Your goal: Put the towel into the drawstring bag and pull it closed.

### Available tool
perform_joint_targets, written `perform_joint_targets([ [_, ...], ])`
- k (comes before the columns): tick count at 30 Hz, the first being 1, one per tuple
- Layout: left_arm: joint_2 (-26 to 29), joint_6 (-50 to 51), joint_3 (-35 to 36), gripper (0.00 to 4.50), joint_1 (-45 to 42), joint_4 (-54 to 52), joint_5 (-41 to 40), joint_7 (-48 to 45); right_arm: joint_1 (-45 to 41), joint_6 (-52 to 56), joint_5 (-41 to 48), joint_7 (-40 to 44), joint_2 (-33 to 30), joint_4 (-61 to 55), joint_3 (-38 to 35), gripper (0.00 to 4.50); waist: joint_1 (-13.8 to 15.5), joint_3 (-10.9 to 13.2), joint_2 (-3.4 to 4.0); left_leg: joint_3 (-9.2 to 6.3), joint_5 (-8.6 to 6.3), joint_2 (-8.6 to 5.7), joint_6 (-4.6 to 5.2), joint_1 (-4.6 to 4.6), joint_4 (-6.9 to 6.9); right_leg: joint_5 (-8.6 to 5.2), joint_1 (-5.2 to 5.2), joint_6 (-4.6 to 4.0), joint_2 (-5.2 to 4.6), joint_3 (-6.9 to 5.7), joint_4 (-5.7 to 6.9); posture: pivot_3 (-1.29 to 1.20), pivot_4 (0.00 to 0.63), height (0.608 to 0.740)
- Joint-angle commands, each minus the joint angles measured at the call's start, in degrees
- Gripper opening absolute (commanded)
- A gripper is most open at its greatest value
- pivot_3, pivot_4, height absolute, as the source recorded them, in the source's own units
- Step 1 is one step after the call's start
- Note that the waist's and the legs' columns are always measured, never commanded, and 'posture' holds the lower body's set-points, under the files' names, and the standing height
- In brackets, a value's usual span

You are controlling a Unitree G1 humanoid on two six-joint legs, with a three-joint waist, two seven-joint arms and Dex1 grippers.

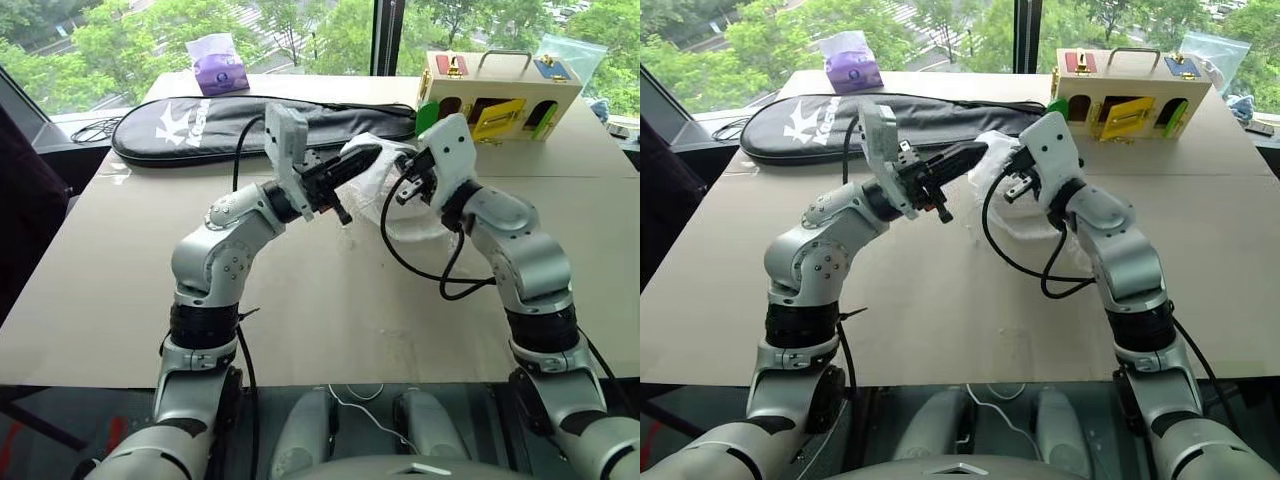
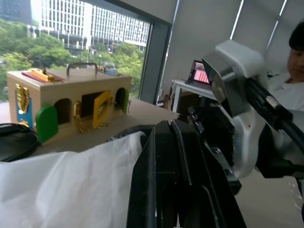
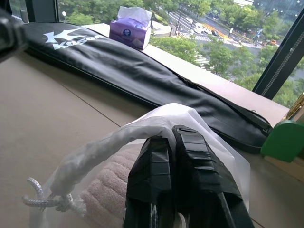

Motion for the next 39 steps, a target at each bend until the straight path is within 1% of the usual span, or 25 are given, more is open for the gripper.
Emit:
perform_joint_targets([
  [1, 1.4, 0.28, -1.36, 0.0, 1.35, -2.42, -0.03, -1.79, -1.4, -0.28, -1.55, -1.01, 0.32, -0.1, 2.04, 0.05, -0.04, 0.03, 0.04, 0.01, 0.0, 0.0, 0.0, 0.0, 0.0, 0.0, -0.01, 0.0, 0.0, 0.01, 0.01, 0.0, 0.15, 0.74],
  [6, 1.97, -3.49, -3.86, 0.0, 5.18, -1.2, 5.27, -1.01, -2.07, 0.54, -2.05, -2.35, 1.6, 0.51, 2.29, 0.05, 0.04, 0.04, 0.05, 0.04, -0.01, -0.01, 0.01, -0.01, -0.01, 0.0, -0.01, 0.01, -0.01, 0.02, -0.01, 0.0, 0.15, 0.74],
  [10, -1.14, -10.24, -4.26, 0.0, 8.84, 0.38, 10.63, 3.18, -2.14, 1.05, -2.55, -2.96, 1.88, 0.36, 2.71, 0.05, 0.18, 0.04, 0.05, 0.02, -0.01, -0.01, 0.01, -0.01, -0.01, 0.0, -0.01, 0.01, -0.02, 0.01, -0.02, 0.0, 0.15, 0.74],
  [12, -2.09, -15.06, -4.71, 0.0, 11.32, 0.57, 14.49, 4.93, -2.21, 1.37, -2.67, -3.43, 2.09, 0.55, 2.67, 0.67, 0.24, 0.04, 0.05, 0.01, 0.0, 0.0, 0.01, -0.02, -0.01, 0.0, -0.01, 0.0, -0.02, 0.01, -0.02, 0.0, 0.15, 0.74],
  [13, -2.35, -17.0, -4.97, 0.41, 12.42, 0.48, 16.22, 5.65, -2.2, 1.51, -2.83, -3.72, 2.22, 0.57, 2.69, 1.08, 0.24, 0.04, 0.05, 0.01, -0.01, -0.01, 0.01, -0.03, -0.01, 0.0, -0.01, 0.0, -0.03, 0.01, -0.03, 0.0, 0.15, 0.74],
  [14, -2.98, -19.08, -4.8, 0.56, 13.43, 0.27, 18.0, 7.31, -2.14, 1.68, -3.05, -4.08, 2.42, 0.46, 2.77, 1.49, 0.21, 0.04, 0.06, 0.01, -0.01, 0.0, 0.01, -0.02, -0.01, 0.0, -0.01, 0.0, -0.03, 0.01, -0.03, 0.0, 0.15, 0.74],
  [15, -3.49, -20.76, -4.8, 0.93, 14.05, 0.19, 19.35, 8.46, -2.16, 1.82, -3.21, -4.33, 2.6, 0.49, 2.84, 2.01, 0.18, 0.04, 0.06, 0.02, -0.01, 0.0, 0.01, -0.02, -0.01, 0.0, -0.01, 0.0, -0.03, 0.02, -0.02, 0.0, 0.15, 0.74],
  [17, -4.76, -24.55, -4.81, 1.72, 15.31, -0.05, 22.02, 10.79, -2.18, 2.3, -3.44, -4.74, 3.08, 0.46, 3.17, 2.88, 0.23, 0.04, 0.06, 0.01, -0.01, 0.0, 0.01, -0.02, -0.03, 0.0, -0.02, 0.0, -0.03, 0.02, -0.02, 0.0, 0.15, 0.74],
  [18, -5.56, -26.2, -4.57, 2.26, 15.74, 0.1, 22.87, 11.92, -2.3, 2.48, -3.55, -4.92, 3.38, 0.65, 3.3, 3.45, 0.24, 0.04, 0.06, 0.0, -0.01, 0.0, 0.01, -0.03, -0.03, 0.0, -0.02, 0.0, -0.03, 0.0, -0.03, 0.0, 0.15, 0.74],
  [19, -6.54, -27.84, -4.04, 2.63, 16.32, 0.29, 23.47, 13.29, -2.52, 2.73, -3.71, -5.32, 3.97, 1.07, 3.39, 3.82, 0.25, 0.04, 0.06, 0.01, -0.01, 0.0, 0.01, -0.02, -0.03, 0.0, -0.01, 0.0, -0.05, 0.01, -0.03, 0.0, 0.15, 0.74],
  [20, -7.3, -29.84, -3.73, 3.15, 17.12, 0.68, 24.56, 14.67, -2.89, 2.99, -3.95, -5.91, 4.82, 1.8, 3.49, 4.36, 0.26, 0.04, 0.06, 0.01, -0.01, 0.0, 0.01, -0.02, -0.03, 0.0, -0.02, 0.0, -0.05, 0.01, -0.03, 0.0, 0.15, 0.74],
  [21, -7.71, -31.83, -3.69, 3.57, 18.01, 1.16, 26.32, 16.24, -3.35, 3.24, -4.2, -6.53, 5.71, 2.56, 3.65, 4.5, 0.2, 0.04, 0.06, 0.01, -0.01, 0.0, 0.02, -0.02, -0.03, 0.01, -0.02, 0.0, -0.05, 0.02, -0.03, 0.0, 0.15, 0.74],
  [22, -8.11, -33.31, -3.62, 4.1, 19.45, 1.33, 28.16, 18.11, -4.16, 3.37, -4.43, -7.59, 7.27, 4.06, 3.75, 4.5, 0.08, 0.04, 0.06, 0.02, -0.01, 0.0, 0.02, -0.02, -0.04, 0.01, -0.02, 0.0, -0.06, 0.02, -0.03, 0.0, 0.15, 0.74],
  [23, -8.37, -34.3, -3.61, 4.46, 20.41, 1.48, 29.45, 19.33, -4.72, 3.41, -4.63, -8.27, 8.36, 5.11, 3.78, 4.5, -0.01, 0.03, 0.07, 0.04, -0.01, 0.0, 0.02, 0.0, -0.05, 0.01, -0.02, -0.01, -0.06, 0.04, -0.02, 0.0, 0.15, 0.74],
  [25, -7.83, -36.58, -4.04, 4.46, 22.5, 1.67, 33.23, 21.57, -5.93, 2.47, -5.37, -9.79, 10.35, 8.03, 4.05, 4.5, 0.05, 0.04, 0.08, 0.04, -0.01, 0.0, 0.02, 0.04, -0.13, 0.01, -0.03, -0.01, -0.05, 0.05, 0.0, 0.0, 0.15, 0.74],
  [27, -5.87, -39.93, -5.51, 4.46, 24.87, 2.27, 37.7, 22.1, -7.16, 0.8, -5.81, -11.67, 12.33, 10.81, 3.69, 4.5, 0.09, 0.04, 0.08, 0.02, -0.01, 0.0, 0.01, 0.05, -0.17, 0.01, -0.06, -0.01, -0.04, 0.02, 0.01, 0.0, 0.15, 0.74],
  [31, -4.25, -43.86, -6.55, 4.46, 28.16, 2.4, 42.76, 24.13, -8.37, -2.01, -6.55, -13.48, 14.17, 12.81, 3.11, 4.5, 0.3, 0.06, 0.1, 0.02, -0.01, -0.02, 0.01, 0.0, -0.2, 0.01, -0.08, -0.01, -0.07, 0.0, -0.05, 0.0, 0.15, 0.74],
  [34, -4.28, -46.0, -6.68, 4.46, 29.22, 2.27, 46.06, 26.83, -8.19, -3.41, -6.68, -13.93, 14.8, 12.71, 2.9, 4.5, 0.29, 0.06, 0.11, 0.02, -0.01, -0.04, 0.01, -0.02, -0.2, 0.01, -0.08, -0.01, -0.11, 0.0, -0.09, 0.0, 0.15, 0.74],
  [39, -6.11, -48.38, -7.01, 4.46, 28.89, 3.14, 50.9, 32.33, -6.38, -4.34, -6.7, -12.85, 14.29, 10.92, 4.14, 4.5, 0.2, 0.06, 0.11, -0.02, -0.01, -0.02, 0.01, 0.0, -0.22, 0.01, -0.08, -0.01, -0.1, -0.04, -0.04, 0.0, 0.15, 0.74],
])
